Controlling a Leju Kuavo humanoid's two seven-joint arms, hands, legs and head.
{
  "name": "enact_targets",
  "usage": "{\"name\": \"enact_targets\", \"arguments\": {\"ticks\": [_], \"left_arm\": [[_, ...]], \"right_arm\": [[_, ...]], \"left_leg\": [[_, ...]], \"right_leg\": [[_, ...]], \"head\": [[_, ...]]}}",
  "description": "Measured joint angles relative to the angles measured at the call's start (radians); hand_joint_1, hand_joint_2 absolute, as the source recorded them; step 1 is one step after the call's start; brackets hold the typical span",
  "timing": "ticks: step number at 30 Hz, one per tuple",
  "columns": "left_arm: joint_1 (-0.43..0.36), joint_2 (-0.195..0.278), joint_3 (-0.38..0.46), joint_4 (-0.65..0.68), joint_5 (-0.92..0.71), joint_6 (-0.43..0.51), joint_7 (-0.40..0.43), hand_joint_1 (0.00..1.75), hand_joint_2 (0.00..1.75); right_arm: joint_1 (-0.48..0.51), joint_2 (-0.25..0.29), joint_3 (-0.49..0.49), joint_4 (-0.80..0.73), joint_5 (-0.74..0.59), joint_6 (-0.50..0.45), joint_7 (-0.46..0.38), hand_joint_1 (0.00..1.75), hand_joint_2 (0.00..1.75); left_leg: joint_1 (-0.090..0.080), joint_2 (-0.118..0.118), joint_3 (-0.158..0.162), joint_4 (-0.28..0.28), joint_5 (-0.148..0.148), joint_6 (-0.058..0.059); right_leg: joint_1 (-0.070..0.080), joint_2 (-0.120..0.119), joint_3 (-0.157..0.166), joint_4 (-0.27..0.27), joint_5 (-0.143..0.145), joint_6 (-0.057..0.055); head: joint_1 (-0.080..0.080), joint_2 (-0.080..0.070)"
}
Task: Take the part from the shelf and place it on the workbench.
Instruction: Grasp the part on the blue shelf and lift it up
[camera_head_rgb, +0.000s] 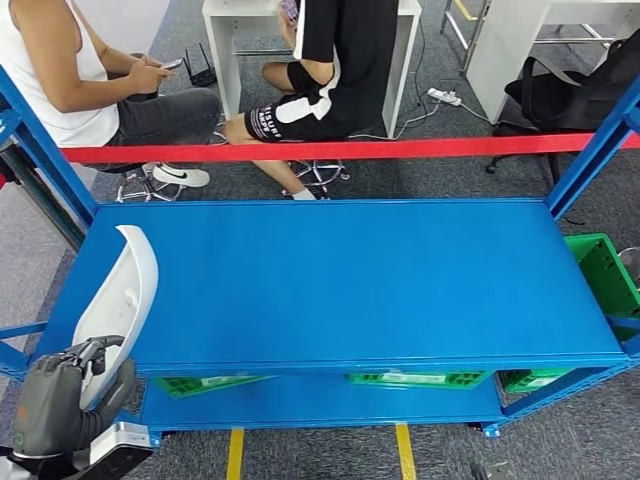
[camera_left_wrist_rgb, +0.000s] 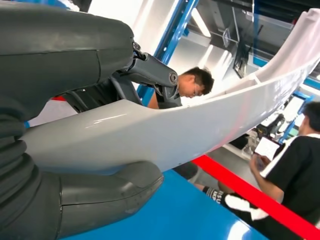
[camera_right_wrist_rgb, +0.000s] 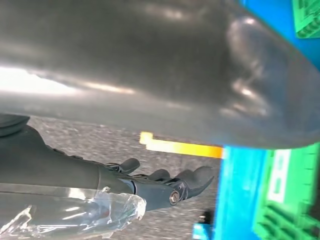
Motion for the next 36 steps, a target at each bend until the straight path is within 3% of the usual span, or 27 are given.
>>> {"name": "enact_targets", "arguments": {"ticks": [1,2,3,4,6,7,8,10,11,13,15,16,17,18,19,21,23,24,26,27,29,31,32,33,34,36], "left_arm": [[0.000,0.000,0.000,0.000,0.001,0.000,0.000,1.75,1.75],[0.000,-0.001,-0.001,0.000,0.003,0.000,0.000,1.75,1.75],[-0.001,-0.001,-0.001,0.000,0.007,-0.001,-0.001,1.75,1.75],[-0.001,-0.002,-0.001,0.000,0.012,-0.001,-0.002,1.75,1.75],[-0.003,-0.005,-0.001,0.000,0.029,-0.003,-0.008,1.75,1.75],[-0.005,-0.006,-0.002,0.000,0.040,-0.004,-0.013,1.75,1.75],[-0.008,-0.008,-0.002,0.000,0.056,-0.006,-0.025,1.75,1.75],[-0.015,-0.014,-0.002,0.001,0.108,-0.011,-0.066,1.75,1.75],[-0.019,-0.019,-0.001,0.002,0.142,-0.017,-0.094,1.75,1.75],[-0.024,-0.032,0.004,0.002,0.206,-0.044,-0.148,1.75,1.75],[-0.027,-0.049,0.014,0.002,0.255,-0.081,-0.192,1.75,1.75],[-0.029,-0.058,0.019,0.002,0.278,-0.098,-0.212,1.75,1.75],[-0.031,-0.065,0.024,0.002,0.299,-0.111,-0.228,1.75,1.75],[-0.035,-0.073,0.030,0.002,0.323,-0.129,-0.243,1.75,1.75],[-0.038,-0.080,0.036,0.003,0.344,-0.146,-0.253,1.75,1.75],[-0.046,-0.092,0.044,0.003,0.371,-0.181,-0.259,1.75,1.75],[-0.052,-0.101,0.048,0.004,0.382,-0.206,-0.258,1.75,1.75],[-0.054,-0.106,0.049,0.004,0.387,-0.218,-0.257,1.75,1.75],[-0.060,-0.114,0.052,0.004,0.392,-0.243,-0.255,1.75,1.75],[-0.065,-0.118,0.052,0.004,0.392,-0.256,-0.254,1.75,1.75],[-0.072,-0.126,0.052,0.004,0.388,-0.279,-0.251,1.75,1.75],[-0.076,-0.132,0.053,0.006,0.382,-0.294,-0.247,1.75,1.75],[-0.079,-0.134,0.053,0.007,0.380,-0.298,-0.245,1.75,1.75],[-0.082,-0.136,0.053,0.008,0.379,-0.300,-0.244,1.75,1.75],[-0.084,-0.139,0.053,0.009,0.378,-0.302,-0.243,1.75,1.75],[-0.089,-0.142,0.053,0.012,0.383,-0.309,-0.245,1.75,1.75]], "right_arm": [[0.002,0.010,-0.014,0.000,0.011,0.009,0.003,0.00,0.00],[0.004,0.020,-0.028,0.000,0.021,0.019,0.005,0.00,0.00],[0.007,0.031,-0.043,0.000,0.033,0.029,0.007,0.00,0.00],[0.009,0.041,-0.058,0.000,0.045,0.040,0.007,0.00,0.00],[0.009,0.062,-0.090,-0.001,0.072,0.064,0.004,0.00,0.00],[0.008,0.073,-0.106,-0.002,0.087,0.078,0.000,0.00,0.00],[0.007,0.086,-0.124,-0.003,0.104,0.095,-0.007,0.00,0.00],[0.008,0.118,-0.170,-0.003,0.146,0.137,-0.023,0.00,0.00],[0.007,0.136,-0.198,-0.003,0.171,0.162,-0.033,0.00,0.00],[0.000,0.173,-0.255,-0.003,0.222,0.211,-0.051,0.00,0.00],[-0.010,0.209,-0.311,-0.003,0.274,0.257,-0.069,0.00,0.00],[-0.014,0.231,-0.342,-0.003,0.299,0.282,-0.077,0.00,0.00],[-0.016,0.251,-0.371,-0.003,0.320,0.304,-0.083,0.00,0.00],[-0.018,0.274,-0.406,-0.004,0.341,0.326,-0.089,0.00,0.00],[-0.018,0.297,-0.439,-0.006,0.358,0.346,-0.093,0.00,0.00],[-0.019,0.335,-0.499,-0.012,0.379,0.373,-0.098,0.00,0.00],[-0.020,0.360,-0.543,-0.021,0.383,0.380,-0.100,0.00,0.00],[-0.020,0.371,-0.561,-0.024,0.383,0.379,-0.097,0.00,0.00],[-0.013,0.387,-0.588,-0.028,0.377,0.372,-0.090,0.00,0.00],[-0.008,0.394,-0.598,-0.029,0.372,0.367,-0.085,0.00,0.00],[-0.001,0.404,-0.611,-0.033,0.361,0.356,-0.079,0.00,0.00],[-0.001,0.411,-0.617,-0.038,0.352,0.350,-0.076,0.00,0.00],[-0.002,0.414,-0.619,-0.040,0.349,0.348,-0.074,0.00,0.00],[-0.002,0.416,-0.620,-0.041,0.346,0.347,-0.073,0.00,0.00],[0.000,0.418,-0.621,-0.043,0.343,0.345,-0.071,0.00,0.00],[0.004,0.420,-0.623,-0.048,0.335,0.338,-0.066,0.00,0.00]], "left_leg": [[-0.002,0.006,-0.014,0.001,0.010,0.001],[-0.003,0.012,-0.026,0.002,0.020,0.000],[-0.004,0.018,-0.038,0.003,0.029,-0.001],[-0.005,0.024,-0.047,0.004,0.037,-0.003],[-0.008,0.036,-0.061,0.008,0.051,-0.010],[-0.009,0.044,-0.064,0.009,0.058,-0.015],[-0.009,0.051,-0.065,0.010,0.065,-0.020],[-0.006,0.062,-0.068,0.011,0.075,-0.032],[-0.004,0.056,-0.073,0.017,0.066,-0.039],[-0.001,0.028,-0.098,0.080,-0.006,-0.053],[0.003,0.005,-0.133,0.201,-0.105,-0.062],[0.005,0.002,-0.143,0.256,-0.132,-0.065],[0.005,0.000,-0.143,0.289,-0.138,-0.066],[0.006,-0.001,-0.124,0.289,-0.123,-0.066],[0.008,-0.004,-0.088,0.254,-0.094,-0.067],[0.013,-0.035,0.015,0.113,-0.055,-0.070],[0.017,-0.073,0.078,0.011,-0.063,-0.064],[0.016,-0.080,0.084,-0.005,-0.070,-0.058],[0.014,-0.061,0.071,-0.004,-0.060,-0.039],[0.013,-0.049,0.062,-0.002,-0.051,-0.028],[0.012,-0.024,0.039,-0.003,-0.030,-0.011],[0.006,0.000,0.011,-0.003,-0.007,-0.005],[0.004,0.012,-0.003,-0.002,0.003,-0.005],[0.002,0.024,-0.018,-0.002,0.015,-0.005],[0.000,0.035,-0.031,-0.001,0.024,-0.006],[-0.004,0.053,-0.052,-0.001,0.040,-0.011]], "right_leg": [[0.000,0.000,-0.002,0.049,-0.019,0.001],[0.001,-0.001,0.012,0.068,-0.014,0.001],[0.001,-0.003,0.044,0.050,0.009,-0.001],[0.003,-0.009,0.095,-0.003,0.035,-0.004],[0.009,-0.036,0.208,-0.154,0.043,-0.012],[0.013,-0.046,0.242,-0.209,0.035,-0.017],[0.016,-0.050,0.255,-0.240,0.025,-0.024],[0.017,-0.038,0.242,-0.249,0.036,-0.040],[0.016,-0.032,0.234,-0.250,0.046,-0.048],[0.010,-0.021,0.208,-0.253,0.070,-0.059],[0.009,-0.007,0.181,-0.252,0.095,-0.062],[0.008,0.001,0.167,-0.251,0.108,-0.061],[0.008,0.009,0.153,-0.250,0.121,-0.059],[0.006,0.017,0.136,-0.247,0.134,-0.056],[0.004,0.025,0.120,-0.245,0.146,-0.053],[0.000,0.042,0.091,-0.239,0.167,-0.042],[0.001,0.060,0.074,-0.236,0.189,-0.029],[0.002,0.070,0.069,-0.238,0.201,-0.023],[0.000,0.083,0.062,-0.244,0.221,-0.012],[0.000,0.074,0.053,-0.238,0.213,-0.008],[0.002,0.034,0.022,-0.167,0.135,-0.003],[0.004,0.005,-0.012,-0.027,0.030,-0.001],[0.004,0.001,-0.018,0.032,0.005,-0.001],[0.004,-0.001,-0.009,0.068,0.002,-0.002],[0.004,-0.004,0.019,0.063,0.021,-0.004],[0.008,-0.024,0.127,-0.048,0.061,-0.015]], "head": [[0.001,0.000],[0.000,0.000],[0.000,0.000],[0.000,0.000],[0.000,0.000],[0.000,0.000],[0.000,0.000],[0.000,0.000],[-0.001,0.000],[-0.003,0.000],[-0.004,0.000],[-0.004,0.000],[-0.004,0.000],[-0.004,0.000],[-0.003,0.000],[-0.004,0.000],[-0.003,0.000],[-0.003,0.000],[-0.004,0.000],[-0.002,0.000],[0.004,0.000],[0.008,0.000],[0.009,0.000],[0.009,0.000],[0.009,0.000],[0.009,0.000]]}}
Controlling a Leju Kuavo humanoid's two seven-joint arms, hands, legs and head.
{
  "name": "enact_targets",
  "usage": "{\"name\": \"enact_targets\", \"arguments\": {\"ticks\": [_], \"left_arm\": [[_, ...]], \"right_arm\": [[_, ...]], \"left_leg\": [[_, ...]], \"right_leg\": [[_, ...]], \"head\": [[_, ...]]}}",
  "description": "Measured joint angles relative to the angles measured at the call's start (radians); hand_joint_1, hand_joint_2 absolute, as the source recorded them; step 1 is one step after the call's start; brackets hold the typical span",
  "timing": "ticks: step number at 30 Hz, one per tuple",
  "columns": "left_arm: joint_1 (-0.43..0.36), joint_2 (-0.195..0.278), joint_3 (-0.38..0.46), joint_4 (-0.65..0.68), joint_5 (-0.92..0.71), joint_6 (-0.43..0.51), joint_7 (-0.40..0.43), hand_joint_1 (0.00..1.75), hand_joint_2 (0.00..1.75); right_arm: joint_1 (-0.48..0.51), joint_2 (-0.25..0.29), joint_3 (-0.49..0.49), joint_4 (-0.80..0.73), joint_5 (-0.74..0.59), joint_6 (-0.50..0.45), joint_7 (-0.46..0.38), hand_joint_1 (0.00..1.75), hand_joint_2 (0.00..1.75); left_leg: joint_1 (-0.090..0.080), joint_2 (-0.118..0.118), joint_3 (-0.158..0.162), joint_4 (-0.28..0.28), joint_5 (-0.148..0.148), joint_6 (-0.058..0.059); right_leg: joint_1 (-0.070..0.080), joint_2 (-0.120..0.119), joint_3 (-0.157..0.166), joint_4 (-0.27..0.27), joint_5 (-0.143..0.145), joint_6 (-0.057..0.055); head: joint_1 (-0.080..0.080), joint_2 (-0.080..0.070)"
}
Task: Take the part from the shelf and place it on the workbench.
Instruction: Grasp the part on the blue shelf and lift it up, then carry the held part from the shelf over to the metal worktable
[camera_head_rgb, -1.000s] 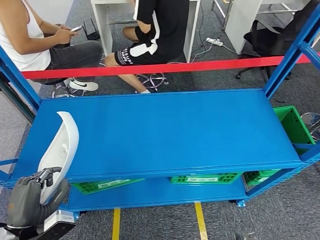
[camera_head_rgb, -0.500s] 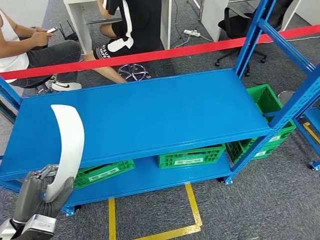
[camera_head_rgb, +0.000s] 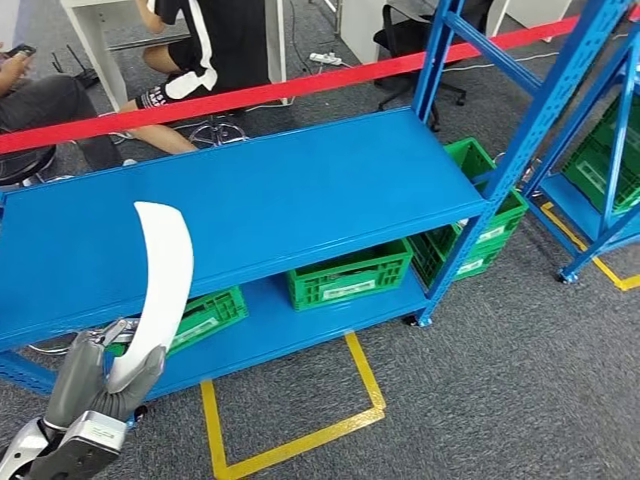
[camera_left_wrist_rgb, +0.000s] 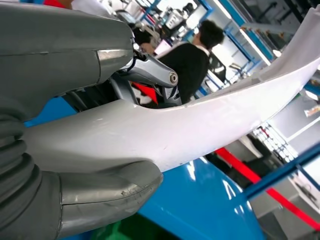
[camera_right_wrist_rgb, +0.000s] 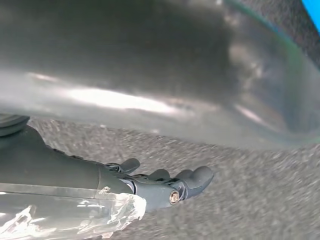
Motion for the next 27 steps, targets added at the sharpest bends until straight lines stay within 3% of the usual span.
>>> {"name": "enact_targets", "arguments": {"ticks": [2,4,5,6,7,9,11,15,17,18,19,21,22,24,26,27], "left_arm": [[-0.004,-0.004,0.000,0.004,0.026,-0.016,-0.010,1.75,1.75],[-0.009,-0.007,0.000,0.008,0.060,-0.035,-0.026,1.75,1.75],[-0.013,-0.009,-0.001,0.011,0.073,-0.044,-0.033,1.75,1.75],[-0.017,-0.011,-0.002,0.013,0.081,-0.052,-0.038,1.75,1.75],[-0.020,-0.013,-0.003,0.016,0.087,-0.059,-0.042,1.75,1.75],[-0.024,-0.015,-0.004,0.022,0.093,-0.066,-0.046,1.75,1.75],[-0.025,-0.015,-0.005,0.025,0.096,-0.067,-0.047,1.75,1.75],[-0.025,-0.015,-0.004,0.026,0.096,-0.067,-0.047,1.75,1.75],[-0.026,-0.016,-0.004,0.031,0.097,-0.068,-0.048,1.75,1.75],[-0.028,-0.017,-0.005,0.037,0.098,-0.069,-0.049,1.75,1.75],[-0.032,-0.020,-0.006,0.045,0.096,-0.069,-0.050,1.75,1.75],[-0.043,-0.027,-0.007,0.060,0.087,-0.066,-0.052,1.75,1.75],[-0.048,-0.031,-0.008,0.065,0.083,-0.064,-0.053,1.75,1.75],[-0.054,-0.037,-0.008,0.069,0.082,-0.064,-0.054,1.75,1.75],[-0.056,-0.041,-0.008,0.073,0.083,-0.066,-0.054,1.75,1.75],[-0.057,-0.043,-0.007,0.076,0.083,-0.068,-0.055,1.75,1.75]], "right_arm": [[0.003,0.001,0.001,-0.010,-0.013,-0.012,0.007,0.00,0.00],[0.009,0.004,0.003,-0.019,-0.027,-0.027,0.014,0.00,0.00],[0.015,0.006,0.003,-0.023,-0.034,-0.035,0.017,0.00,0.00],[0.021,0.008,0.003,-0.026,-0.039,-0.043,0.018,0.00,0.00],[0.026,0.009,0.002,-0.028,-0.044,-0.049,0.021,0.00,0.00],[0.029,0.011,0.001,-0.032,-0.050,-0.057,0.021,0.00,0.00],[0.027,0.012,0.002,-0.033,-0.053,-0.060,0.021,0.00,0.00],[0.027,0.012,0.002,-0.033,-0.053,-0.060,0.021,0.00,0.00],[0.027,0.013,0.002,-0.033,-0.054,-0.062,0.021,0.00,0.00],[0.028,0.013,0.002,-0.033,-0.056,-0.063,0.020,0.00,0.00],[0.030,0.014,0.002,-0.034,-0.061,-0.070,0.021,0.00,0.00],[0.036,0.016,0.004,-0.036,-0.072,-0.087,0.023,0.00,0.00],[0.039,0.016,0.005,-0.037,-0.077,-0.096,0.025,0.00,0.00],[0.044,0.017,0.007,-0.038,-0.082,-0.104,0.027,0.00,0.00],[0.045,0.017,0.010,-0.039,-0.087,-0.113,0.030,0.00,0.00],[0.045,0.017,0.013,-0.039,-0.089,-0.119,0.032,0.00,0.00]], "left_leg": [[-0.003,0.016,-0.010,0.002,0.013,-0.009],[-0.002,0.032,-0.011,0.002,0.023,-0.020],[0.000,0.040,-0.009,0.002,0.026,-0.026],[0.002,0.033,-0.010,0.006,0.023,-0.034],[0.004,0.016,-0.015,0.021,0.006,-0.042],[0.008,-0.030,-0.039,0.093,-0.060,-0.055],[0.010,-0.045,-0.058,0.148,-0.106,-0.060],[0.010,-0.045,-0.060,0.156,-0.111,-0.060],[0.010,-0.048,-0.076,0.208,-0.138,-0.062],[0.010,-0.050,-0.076,0.228,-0.138,-0.062],[0.012,-0.068,-0.044,0.191,-0.122,-0.058],[0.018,-0.096,0.029,0.068,-0.070,-0.043],[0.021,-0.106,0.059,0.010,-0.056,-0.035],[0.023,-0.087,0.059,0.007,-0.056,-0.023],[0.021,-0.067,0.060,0.006,-0.057,-0.016],[0.020,-0.055,0.061,0.006,-0.057,-0.015]], "right_leg": [[0.009,-0.035,0.109,-0.150,-0.018,-0.012],[0.018,-0.045,0.142,-0.217,-0.045,-0.022],[0.018,-0.037,0.136,-0.220,-0.042,-0.028],[0.017,-0.029,0.131,-0.222,-0.037,-0.035],[0.015,-0.021,0.126,-0.223,-0.030,-0.041],[0.011,-0.007,0.115,-0.225,-0.016,-0.050],[0.010,0.001,0.108,-0.224,-0.010,-0.054],[0.010,0.002,0.107,-0.224,-0.010,-0.055],[0.011,0.011,0.102,-0.223,-0.006,-0.055],[0.011,0.024,0.096,-0.220,-0.001,-0.054],[0.011,0.049,0.082,-0.210,0.005,-0.048],[0.012,0.097,0.053,-0.190,0.016,-0.033],[0.012,0.109,0.039,-0.179,0.016,-0.024],[0.013,0.080,0.010,-0.132,-0.013,-0.013],[0.012,0.038,-0.053,-0.004,-0.072,-0.004],[0.010,0.028,-0.087,0.065,-0.097,-0.001]], "head": [[-0.001,0.000],[0.001,0.000],[0.001,0.000],[0.003,0.000],[0.001,0.000],[-0.003,0.000],[-0.005,0.000],[-0.005,0.000],[-0.005,0.000],[-0.006,0.000],[-0.006,0.000],[-0.005,0.000],[-0.005,0.000],[0.003,0.000],[0.012,0.000],[0.014,0.000]]}}
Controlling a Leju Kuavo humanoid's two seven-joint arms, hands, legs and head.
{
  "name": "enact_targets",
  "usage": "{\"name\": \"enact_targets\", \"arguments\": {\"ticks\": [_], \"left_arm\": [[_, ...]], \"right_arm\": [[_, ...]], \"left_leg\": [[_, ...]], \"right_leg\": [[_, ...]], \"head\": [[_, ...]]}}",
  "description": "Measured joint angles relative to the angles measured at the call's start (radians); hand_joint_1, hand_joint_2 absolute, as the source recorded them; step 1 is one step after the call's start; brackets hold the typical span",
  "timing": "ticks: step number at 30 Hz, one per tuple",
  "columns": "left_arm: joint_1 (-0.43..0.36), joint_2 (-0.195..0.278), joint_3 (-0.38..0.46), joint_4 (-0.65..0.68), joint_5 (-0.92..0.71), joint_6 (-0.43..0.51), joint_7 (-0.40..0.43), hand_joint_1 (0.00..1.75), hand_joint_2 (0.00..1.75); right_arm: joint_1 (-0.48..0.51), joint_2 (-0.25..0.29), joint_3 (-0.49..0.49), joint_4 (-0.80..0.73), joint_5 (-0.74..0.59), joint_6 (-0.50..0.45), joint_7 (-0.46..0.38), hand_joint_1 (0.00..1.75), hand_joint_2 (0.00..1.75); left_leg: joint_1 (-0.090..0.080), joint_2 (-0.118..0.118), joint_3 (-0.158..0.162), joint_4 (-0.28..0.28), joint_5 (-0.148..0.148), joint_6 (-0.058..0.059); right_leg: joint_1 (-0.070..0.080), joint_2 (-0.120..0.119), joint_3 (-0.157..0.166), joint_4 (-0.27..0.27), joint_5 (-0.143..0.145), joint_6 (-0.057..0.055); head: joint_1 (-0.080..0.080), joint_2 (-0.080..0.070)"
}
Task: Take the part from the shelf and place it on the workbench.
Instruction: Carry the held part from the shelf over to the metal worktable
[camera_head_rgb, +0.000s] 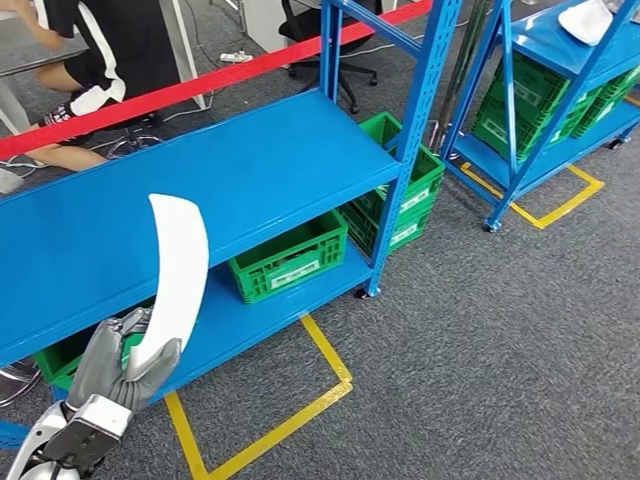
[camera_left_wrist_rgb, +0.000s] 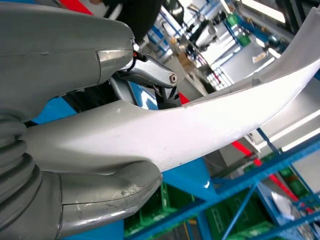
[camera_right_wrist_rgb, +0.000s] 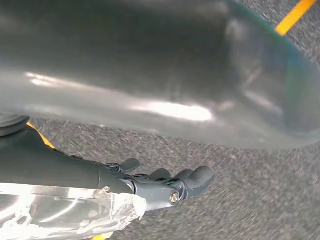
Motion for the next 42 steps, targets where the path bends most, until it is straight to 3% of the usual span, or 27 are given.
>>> {"name": "enact_targets", "arguments": {"ticks": [1,2,3,5,7,9,11,13,15,17,18,21,23,25,27,28,30,31,32,33,34,37,38,40,42], "left_arm": [[-0.002,-0.001,0.000,0.004,0.000,-0.003,0.000,1.75,1.75],[-0.004,-0.003,0.000,0.007,0.000,-0.006,0.000,1.75,1.75],[-0.007,-0.005,-0.001,0.010,0.000,-0.009,0.000,1.75,1.75],[-0.011,-0.009,-0.001,0.014,0.000,-0.013,-0.001,1.75,1.75],[-0.015,-0.011,-0.002,0.016,0.000,-0.015,-0.001,1.75,1.75],[-0.018,-0.011,-0.003,0.017,-0.001,-0.016,-0.002,1.75,1.75],[-0.022,-0.012,-0.005,0.017,-0.001,-0.017,-0.004,1.75,1.75],[-0.024,-0.013,-0.006,0.018,-0.002,-0.018,-0.006,1.75,1.75],[-0.025,-0.013,-0.007,0.021,-0.003,-0.021,-0.008,1.75,1.75],[-0.024,-0.014,-0.008,0.024,-0.004,-0.024,-0.008,1.75,1.75],[-0.024,-0.014,-0.008,0.025,-0.005,-0.025,-0.008,1.75,1.75],[-0.026,-0.014,-0.009,0.026,-0.006,-0.026,-0.008,1.75,1.75],[-0.029,-0.015,-0.010,0.026,-0.007,-0.026,-0.007,1.75,1.75],[-0.031,-0.016,-0.011,0.027,-0.010,-0.026,-0.008,1.75,1.75],[-0.032,-0.018,-0.011,0.029,-0.012,-0.027,-0.009,1.75,1.75],[-0.033,-0.019,-0.011,0.030,-0.013,-0.028,-0.010,1.75,1.75],[-0.032,-0.020,-0.010,0.034,-0.015,-0.029,-0.011,1.75,1.75],[-0.032,-0.020,-0.010,0.036,-0.015,-0.029,-0.011,1.75,1.75],[-0.032,-0.020,-0.010,0.039,-0.016,-0.030,-0.011,1.75,1.75],[-0.032,-0.020,-0.011,0.041,-0.017,-0.030,-0.011,1.75,1.75],[-0.032,-0.020,-0.011,0.043,-0.018,-0.030,-0.011,1.75,1.75],[-0.032,-0.020,-0.011,0.046,-0.022,-0.031,-0.012,1.75,1.75],[-0.032,-0.020,-0.012,0.046,-0.022,-0.031,-0.012,1.75,1.75],[-0.034,-0.020,-0.012,0.046,-0.023,-0.030,-0.013,1.75,1.75],[-0.035,-0.020,-0.014,0.047,-0.023,-0.028,-0.012,1.75,1.75]], "right_arm": [[0.002,0.000,0.003,0.000,-0.003,-0.005,0.002,0.00,0.00],[0.004,0.000,0.006,-0.001,-0.005,-0.010,0.004,0.00,0.00],[0.007,0.000,0.009,-0.002,-0.007,-0.014,0.005,0.00,0.00],[0.011,0.000,0.014,-0.003,-0.008,-0.019,0.007,0.00,0.00],[0.011,0.001,0.019,-0.005,-0.009,-0.022,0.009,0.00,0.00],[0.012,0.002,0.023,-0.007,-0.009,-0.025,0.010,0.00,0.00],[0.015,0.003,0.023,-0.007,-0.010,-0.028,0.011,0.00,0.00],[0.015,0.003,0.026,-0.007,-0.013,-0.030,0.011,0.00,0.00],[0.015,0.003,0.030,-0.008,-0.016,-0.034,0.012,0.00,0.00],[0.015,0.003,0.034,-0.008,-0.019,-0.038,0.014,0.00,0.00],[0.016,0.003,0.035,-0.008,-0.021,-0.041,0.015,0.00,0.00],[0.018,0.004,0.037,-0.008,-0.024,-0.046,0.017,0.00,0.00],[0.021,0.004,0.040,-0.009,-0.026,-0.049,0.019,0.00,0.00],[0.030,0.005,0.043,-0.012,-0.027,-0.053,0.022,0.00,0.00],[0.038,0.005,0.046,-0.016,-0.029,-0.062,0.024,0.00,0.00],[0.039,0.005,0.047,-0.017,-0.030,-0.066,0.025,0.00,0.00],[0.039,0.005,0.049,-0.020,-0.032,-0.070,0.028,0.00,0.00],[0.039,0.005,0.050,-0.021,-0.032,-0.071,0.030,0.00,0.00],[0.039,0.005,0.051,-0.021,-0.032,-0.071,0.031,0.00,0.00],[0.040,0.005,0.052,-0.021,-0.033,-0.072,0.032,0.00,0.00],[0.041,0.005,0.052,-0.021,-0.033,-0.073,0.033,0.00,0.00],[0.041,0.005,0.056,-0.024,-0.035,-0.076,0.034,0.00,0.00],[0.040,0.005,0.058,-0.025,-0.035,-0.077,0.035,0.00,0.00],[0.042,0.005,0.061,-0.027,-0.035,-0.078,0.036,0.00,0.00],[0.043,0.005,0.062,-0.027,-0.032,-0.075,0.035,0.00,0.00]], "left_leg": [[-0.001,0.011,0.001,0.000,0.000,0.001],[-0.001,0.022,0.002,0.000,-0.001,0.001],[-0.001,0.031,0.005,0.000,-0.002,0.000],[-0.002,0.047,0.011,0.001,-0.006,-0.006],[-0.009,0.061,0.014,0.003,-0.011,-0.016],[-0.013,0.075,0.014,0.005,-0.012,-0.024],[-0.010,0.065,0.010,0.016,-0.024,-0.034],[-0.007,0.027,-0.024,0.092,-0.075,-0.042],[-0.008,0.004,-0.093,0.230,-0.142,-0.043],[-0.008,-0.001,-0.133,0.305,-0.153,-0.039],[-0.008,-0.003,-0.126,0.287,-0.129,-0.036],[-0.008,-0.038,-0.032,0.090,-0.028,-0.021],[-0.009,-0.060,0.000,0.016,-0.010,-0.016],[-0.010,-0.052,0.000,0.008,-0.008,-0.011],[-0.007,-0.035,0.001,0.002,0.001,-0.002],[-0.004,-0.024,0.001,-0.001,0.004,0.001],[-0.004,-0.003,-0.001,-0.001,0.006,0.005],[-0.004,0.009,-0.002,-0.001,0.006,0.005],[-0.004,0.021,-0.002,-0.001,0.006,0.005],[-0.004,0.033,-0.002,0.000,0.005,0.004],[-0.003,0.044,-0.001,0.000,0.004,0.002],[-0.006,0.068,0.007,0.003,-0.002,-0.013],[-0.008,0.073,0.009,0.004,-0.003,-0.020],[-0.008,0.084,0.011,0.004,-0.003,-0.031],[-0.004,0.073,0.008,0.013,-0.015,-0.043]], "right_leg": [[-0.001,-0.005,-0.023,0.046,-0.010,0.001],[-0.002,-0.007,-0.028,0.054,0.000,0.002],[-0.004,-0.010,-0.012,0.018,0.028,0.002],[-0.004,-0.038,0.060,-0.121,0.093,0.003],[-0.002,-0.062,0.108,-0.214,0.117,-0.004],[0.000,-0.053,0.110,-0.225,0.117,-0.019],[-0.002,-0.036,0.104,-0.225,0.122,-0.032],[-0.005,-0.018,0.099,-0.227,0.127,-0.043],[-0.004,0.001,0.092,-0.227,0.131,-0.050],[-0.002,0.023,0.086,-0.227,0.135,-0.052],[-0.001,0.034,0.085,-0.227,0.138,-0.052],[0.000,0.068,0.082,-0.225,0.145,-0.044],[0.000,0.084,0.075,-0.224,0.151,-0.034],[-0.003,0.098,0.066,-0.227,0.158,-0.021],[-0.001,0.074,0.050,-0.208,0.143,-0.010],[0.000,0.050,0.031,-0.168,0.118,-0.005],[-0.003,0.007,-0.023,-0.043,0.048,0.005],[-0.006,-0.002,-0.048,0.018,0.020,0.009],[-0.008,-0.005,-0.058,0.049,0.011,0.013],[-0.011,-0.008,-0.050,0.045,0.019,0.015],[-0.013,-0.013,-0.019,-0.001,0.043,0.017],[-0.016,-0.055,0.099,-0.194,0.109,0.015],[-0.015,-0.063,0.112,-0.218,0.113,0.008],[-0.012,-0.052,0.106,-0.220,0.113,-0.009],[-0.013,-0.036,0.101,-0.221,0.117,-0.024]], "head": [[0.000,0.000],[0.001,0.000],[0.001,0.000],[0.001,0.000],[0.001,0.000],[0.001,0.000],[0.001,0.000],[0.000,0.000],[0.000,0.000],[0.000,0.000],[0.000,0.000],[0.001,0.000],[0.001,0.000],[0.001,0.000],[0.006,0.000],[0.009,0.000],[0.014,0.000],[0.014,0.000],[0.014,0.000],[0.014,0.000],[0.014,0.000],[0.013,0.000],[0.012,0.000],[0.011,0.000],[0.010,0.000]]}}
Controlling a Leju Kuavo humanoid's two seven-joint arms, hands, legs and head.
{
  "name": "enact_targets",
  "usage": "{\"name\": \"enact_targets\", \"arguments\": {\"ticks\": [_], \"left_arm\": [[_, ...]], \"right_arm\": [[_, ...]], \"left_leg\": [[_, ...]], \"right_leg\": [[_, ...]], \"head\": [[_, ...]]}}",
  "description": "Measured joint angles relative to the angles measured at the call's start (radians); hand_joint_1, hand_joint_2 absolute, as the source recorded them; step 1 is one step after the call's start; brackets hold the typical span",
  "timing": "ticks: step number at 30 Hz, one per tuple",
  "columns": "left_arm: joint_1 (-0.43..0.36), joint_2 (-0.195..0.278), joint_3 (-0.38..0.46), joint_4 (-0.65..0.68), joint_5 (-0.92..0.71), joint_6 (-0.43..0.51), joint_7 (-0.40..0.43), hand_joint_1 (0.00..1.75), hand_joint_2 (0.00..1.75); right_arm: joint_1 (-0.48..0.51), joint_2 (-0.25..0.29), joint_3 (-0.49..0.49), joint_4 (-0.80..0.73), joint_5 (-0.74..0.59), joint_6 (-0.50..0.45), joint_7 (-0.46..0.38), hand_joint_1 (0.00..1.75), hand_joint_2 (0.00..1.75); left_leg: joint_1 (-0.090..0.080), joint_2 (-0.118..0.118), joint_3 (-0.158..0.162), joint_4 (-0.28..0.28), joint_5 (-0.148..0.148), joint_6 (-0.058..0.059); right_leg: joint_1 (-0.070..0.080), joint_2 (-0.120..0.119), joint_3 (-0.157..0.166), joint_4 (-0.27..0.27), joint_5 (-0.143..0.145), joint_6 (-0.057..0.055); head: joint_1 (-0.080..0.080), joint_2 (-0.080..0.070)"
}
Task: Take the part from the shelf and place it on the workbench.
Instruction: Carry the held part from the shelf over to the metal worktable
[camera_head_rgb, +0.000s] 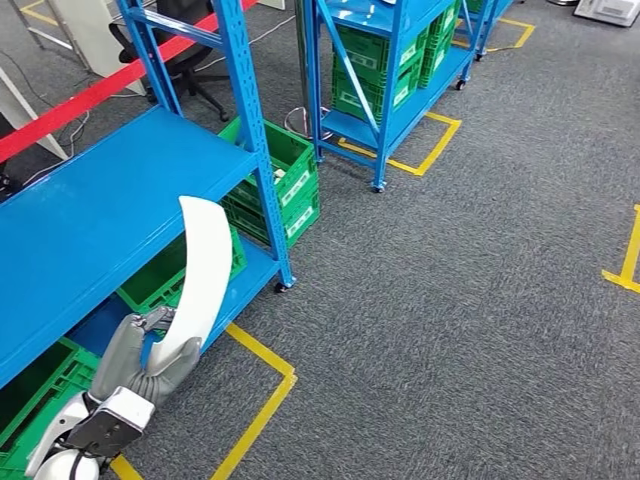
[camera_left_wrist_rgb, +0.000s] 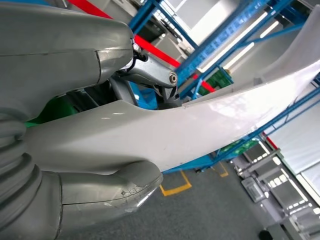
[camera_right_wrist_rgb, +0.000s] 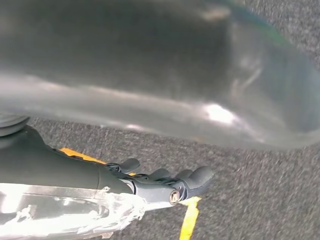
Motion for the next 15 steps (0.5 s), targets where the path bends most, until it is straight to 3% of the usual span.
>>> {"name": "enact_targets", "arguments": {"ticks": [2,4,5,6,7,10,12,14,15], "left_arm": [[0.004,0.002,0.001,0.000,-0.001,0.012,0.006,1.75,1.75],[0.024,0.008,0.011,-0.001,0.001,0.038,0.018,1.75,1.75],[0.041,0.012,0.020,-0.004,0.005,0.052,0.022,1.75,1.75],[0.059,0.016,0.034,-0.009,0.011,0.062,0.023,1.75,1.75],[0.074,0.018,0.049,-0.015,0.018,0.068,0.023,1.75,1.75],[0.093,0.019,0.096,-0.033,0.029,0.056,0.022,1.75,1.75],[0.096,0.017,0.118,-0.040,0.029,0.040,0.020,1.75,1.75],[0.097,0.011,0.135,-0.042,0.025,0.025,0.018,1.75,1.75],[0.096,0.007,0.142,-0.044,0.023,0.019,0.017,1.75,1.75]], "right_arm": [[-0.004,0.000,0.000,0.000,0.023,0.022,-0.009,0.00,0.00],[-0.021,0.000,-0.002,0.008,0.073,0.065,-0.037,0.00,0.00],[-0.037,0.000,-0.006,0.020,0.106,0.090,-0.060,0.00,0.00],[-0.058,0.000,-0.015,0.038,0.142,0.114,-0.088,0.00,0.00],[-0.079,0.000,-0.026,0.059,0.176,0.134,-0.117,0.00,0.00],[-0.135,0.000,-0.066,0.112,0.233,0.170,-0.173,0.00,0.00],[-0.162,0.000,-0.090,0.134,0.243,0.181,-0.186,0.00,0.00],[-0.174,0.000,-0.110,0.148,0.243,0.189,-0.192,0.00,0.00],[-0.177,0.000,-0.118,0.154,0.242,0.192,-0.194,0.00,0.00]], "left_leg": [[0.002,-0.039,-0.032,0.071,-0.050,-0.008],[0.002,-0.066,-0.096,0.205,-0.115,-0.007],[0.001,-0.071,-0.123,0.257,-0.130,-0.005],[0.001,-0.074,-0.135,0.276,-0.123,-0.003],[0.000,-0.077,-0.129,0.257,-0.099,0.001],[-0.002,-0.119,-0.046,0.067,0.000,0.018],[-0.003,-0.143,-0.019,0.001,0.017,0.022],[-0.005,-0.133,-0.019,-0.006,0.021,0.026],[-0.004,-0.125,-0.019,-0.009,0.025,0.031]], "right_leg": [[-0.002,0.017,-0.001,-0.003,0.006,-0.013],[0.000,0.039,-0.008,-0.003,0.011,-0.021],[0.002,0.054,-0.011,-0.003,0.013,-0.023],[0.003,0.070,-0.014,-0.002,0.015,-0.024],[0.005,0.086,-0.015,-0.002,0.017,-0.023],[0.006,0.119,-0.017,-0.001,0.023,-0.015],[0.007,0.131,-0.024,0.000,0.027,-0.006],[0.004,0.143,-0.032,-0.004,0.033,0.006],[0.005,0.132,-0.038,0.001,0.030,0.012]], "head": [[-0.003,0.000],[-0.004,0.000],[-0.004,0.000],[-0.004,0.000],[-0.004,0.000],[-0.004,0.000],[-0.003,0.000],[-0.003,0.000],[-0.003,0.000]]}}
